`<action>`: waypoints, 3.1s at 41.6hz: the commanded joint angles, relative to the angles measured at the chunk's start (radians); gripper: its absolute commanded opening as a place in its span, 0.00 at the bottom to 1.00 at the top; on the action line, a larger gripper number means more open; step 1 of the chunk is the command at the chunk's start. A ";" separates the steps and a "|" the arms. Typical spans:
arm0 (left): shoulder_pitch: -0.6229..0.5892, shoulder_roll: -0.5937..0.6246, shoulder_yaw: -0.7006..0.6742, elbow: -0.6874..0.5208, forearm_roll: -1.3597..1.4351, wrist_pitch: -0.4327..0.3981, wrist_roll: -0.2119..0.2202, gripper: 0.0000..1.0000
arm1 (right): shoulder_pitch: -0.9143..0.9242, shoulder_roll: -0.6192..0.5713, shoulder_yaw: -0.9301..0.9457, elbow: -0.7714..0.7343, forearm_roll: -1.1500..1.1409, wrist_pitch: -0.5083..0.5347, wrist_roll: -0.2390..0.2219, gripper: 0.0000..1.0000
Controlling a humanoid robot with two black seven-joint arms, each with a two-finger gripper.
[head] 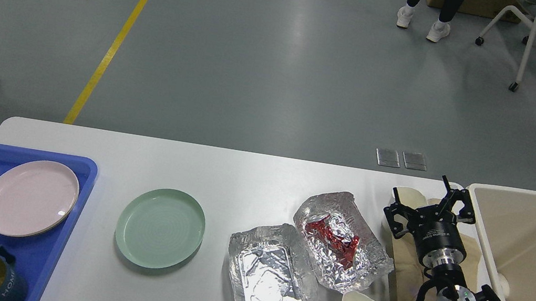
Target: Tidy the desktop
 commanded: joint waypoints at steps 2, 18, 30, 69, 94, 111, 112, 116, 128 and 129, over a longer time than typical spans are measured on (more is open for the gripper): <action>-0.246 -0.203 0.238 -0.062 -0.022 0.006 -0.005 0.95 | 0.000 0.000 0.000 0.000 0.000 0.000 0.000 1.00; -0.654 -0.575 0.289 -0.330 -0.189 0.006 -0.008 0.96 | 0.000 0.000 -0.001 0.000 0.000 0.000 0.000 1.00; -0.931 -0.842 0.286 -0.604 -0.288 -0.003 -0.138 0.95 | 0.000 0.000 0.000 -0.002 0.000 0.000 0.000 1.00; -0.531 -0.890 0.272 -0.579 -0.458 0.278 -0.186 0.90 | 0.000 0.000 0.000 0.000 0.000 0.001 0.000 1.00; 0.101 -0.743 -0.022 -0.243 -0.661 0.632 0.026 0.94 | 0.000 0.000 0.000 0.000 0.000 0.001 0.000 1.00; 0.263 -0.744 -0.174 -0.073 -0.514 0.641 0.023 0.81 | 0.000 0.001 0.000 0.000 0.000 0.001 0.000 1.00; 0.270 -0.744 -0.180 -0.068 -0.504 0.641 0.021 0.79 | 0.000 0.000 0.000 0.000 0.000 0.001 0.000 1.00; 0.286 -0.743 -0.194 -0.059 -0.461 0.640 0.021 0.69 | 0.000 0.000 0.000 0.000 0.000 0.000 0.000 1.00; 0.286 -0.735 -0.219 -0.041 -0.387 0.631 0.026 0.44 | 0.000 0.000 0.000 0.000 0.000 0.000 0.000 1.00; 0.286 -0.735 -0.220 -0.041 -0.387 0.629 0.026 0.43 | 0.000 0.000 0.000 0.000 0.000 0.000 0.000 1.00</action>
